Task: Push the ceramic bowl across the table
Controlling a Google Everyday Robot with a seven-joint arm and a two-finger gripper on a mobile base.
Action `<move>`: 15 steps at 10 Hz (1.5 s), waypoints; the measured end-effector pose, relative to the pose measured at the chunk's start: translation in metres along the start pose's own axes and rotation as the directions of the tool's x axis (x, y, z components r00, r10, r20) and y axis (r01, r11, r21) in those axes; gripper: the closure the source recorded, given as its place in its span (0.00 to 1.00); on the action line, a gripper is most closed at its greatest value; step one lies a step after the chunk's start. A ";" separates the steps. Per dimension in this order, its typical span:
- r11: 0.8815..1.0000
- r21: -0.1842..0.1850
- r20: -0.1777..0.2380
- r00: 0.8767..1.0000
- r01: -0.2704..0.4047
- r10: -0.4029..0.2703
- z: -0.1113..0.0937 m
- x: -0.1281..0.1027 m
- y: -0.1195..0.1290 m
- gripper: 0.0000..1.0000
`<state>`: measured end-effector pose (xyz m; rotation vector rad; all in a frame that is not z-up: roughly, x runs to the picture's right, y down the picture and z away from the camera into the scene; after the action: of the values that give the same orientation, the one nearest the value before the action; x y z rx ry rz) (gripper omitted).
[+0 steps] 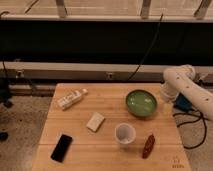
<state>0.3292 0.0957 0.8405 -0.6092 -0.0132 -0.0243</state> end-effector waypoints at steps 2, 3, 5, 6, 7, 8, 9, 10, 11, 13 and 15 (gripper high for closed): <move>1.000 0.008 0.014 1.000 0.005 -0.005 0.001 -0.005 -0.006 0.20; 1.000 0.010 0.024 1.000 0.012 -0.012 0.001 -0.011 -0.010 0.20; 1.000 0.015 0.037 0.999 0.026 -0.026 0.003 -0.022 -0.018 0.21; 0.999 0.019 0.048 0.998 0.033 -0.034 0.003 -0.029 -0.021 0.32; 0.999 0.021 0.055 0.998 0.042 -0.043 0.004 -0.036 -0.023 0.41; 0.998 0.023 0.063 0.997 0.053 -0.055 0.005 -0.045 -0.026 0.51; 0.998 0.022 0.070 0.995 0.066 -0.067 0.008 -0.054 -0.026 0.63; 0.997 0.021 0.077 0.994 0.076 -0.078 0.011 -0.061 -0.026 0.74; 0.996 0.020 0.082 0.993 0.085 -0.086 0.014 -0.067 -0.026 0.79; 0.993 0.015 0.100 0.988 0.113 -0.114 0.022 -0.086 -0.028 0.82; 0.990 0.010 0.117 0.983 0.138 -0.138 0.028 -0.102 -0.028 0.82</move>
<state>0.2260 0.0907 0.8774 -0.6060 -0.1697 -0.1225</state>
